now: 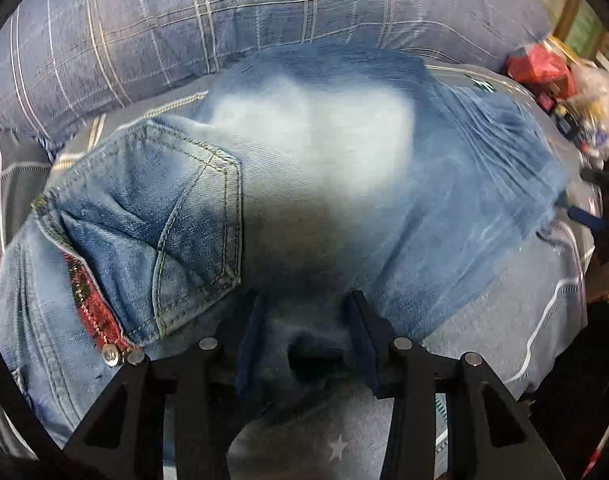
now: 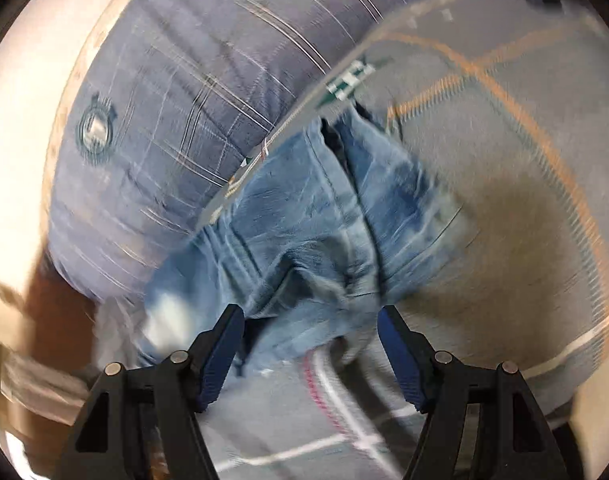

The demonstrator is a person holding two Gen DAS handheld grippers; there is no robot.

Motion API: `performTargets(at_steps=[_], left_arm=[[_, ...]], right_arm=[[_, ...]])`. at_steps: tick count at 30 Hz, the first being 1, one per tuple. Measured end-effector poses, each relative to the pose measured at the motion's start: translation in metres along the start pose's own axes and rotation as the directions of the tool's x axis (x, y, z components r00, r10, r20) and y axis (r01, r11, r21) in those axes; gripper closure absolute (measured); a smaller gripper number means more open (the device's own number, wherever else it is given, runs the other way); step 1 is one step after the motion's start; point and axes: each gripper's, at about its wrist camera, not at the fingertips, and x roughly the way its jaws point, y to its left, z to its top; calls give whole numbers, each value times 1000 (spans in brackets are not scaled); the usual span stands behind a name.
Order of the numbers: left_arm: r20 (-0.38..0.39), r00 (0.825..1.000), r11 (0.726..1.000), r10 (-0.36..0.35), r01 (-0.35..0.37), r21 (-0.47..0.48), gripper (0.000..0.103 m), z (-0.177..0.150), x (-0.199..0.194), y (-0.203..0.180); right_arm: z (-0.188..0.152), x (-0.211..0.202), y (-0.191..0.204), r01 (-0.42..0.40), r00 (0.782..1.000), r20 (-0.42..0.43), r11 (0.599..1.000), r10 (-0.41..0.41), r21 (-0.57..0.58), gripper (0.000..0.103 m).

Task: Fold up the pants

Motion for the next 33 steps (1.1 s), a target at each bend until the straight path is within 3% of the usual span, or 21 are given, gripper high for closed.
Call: performTargets(at_steps=[6, 9, 11, 12, 13, 16, 22, 25, 27, 29, 30, 31, 33], left_arm=[[42, 998, 999, -40, 41, -20, 58, 3, -18, 3], [60, 997, 999, -39, 39, 11, 58, 8, -22, -2], [45, 998, 999, -42, 40, 29, 58, 7, -17, -4], [33, 999, 999, -36, 35, 37, 58, 7, -13, -5], [17, 1000, 999, -24, 23, 41, 58, 5, -9, -6], [4, 999, 999, -50, 50, 18, 58, 1, -1, 0], [1, 997, 996, -75, 75, 48, 58, 0, -2, 0], [-14, 998, 995, -59, 60, 77, 58, -2, 5, -4], [-29, 998, 995, -50, 52, 85, 58, 1, 6, -6], [-46, 998, 994, -40, 45, 100, 58, 5, 2, -5], [-51, 998, 993, -38, 43, 106, 58, 7, 1, -6], [-56, 998, 993, -37, 43, 113, 58, 9, -1, -7], [-58, 998, 991, -36, 43, 124, 58, 11, -8, -8]], right_arm=[[-2, 22, 17, -62, 998, 0, 993, 62, 97, 30], [4, 33, 18, -51, 998, 31, 989, 47, 141, 31], [9, 39, 15, -27, 998, 68, 983, 15, 181, 36], [13, 42, 14, -13, 996, 89, 978, -6, 207, 51], [15, 44, 12, 1, 994, 102, 977, -23, 213, 74], [23, 40, 18, 78, 985, 145, 988, -97, 132, 94], [26, -14, 58, 216, 931, 330, 965, -158, -150, 97], [13, -15, 60, 329, 907, 344, 920, -244, -215, 97], [13, 12, 37, 380, 916, 214, 905, -340, -190, 96], [17, 26, 10, 352, 935, 89, 930, -344, -105, 94], [18, 16, 4, 313, 946, 108, 947, -305, -67, 83], [20, 8, 5, 341, 935, 123, 938, -333, -60, 60], [24, -14, 10, 387, 908, 192, 921, -371, -50, 31]])
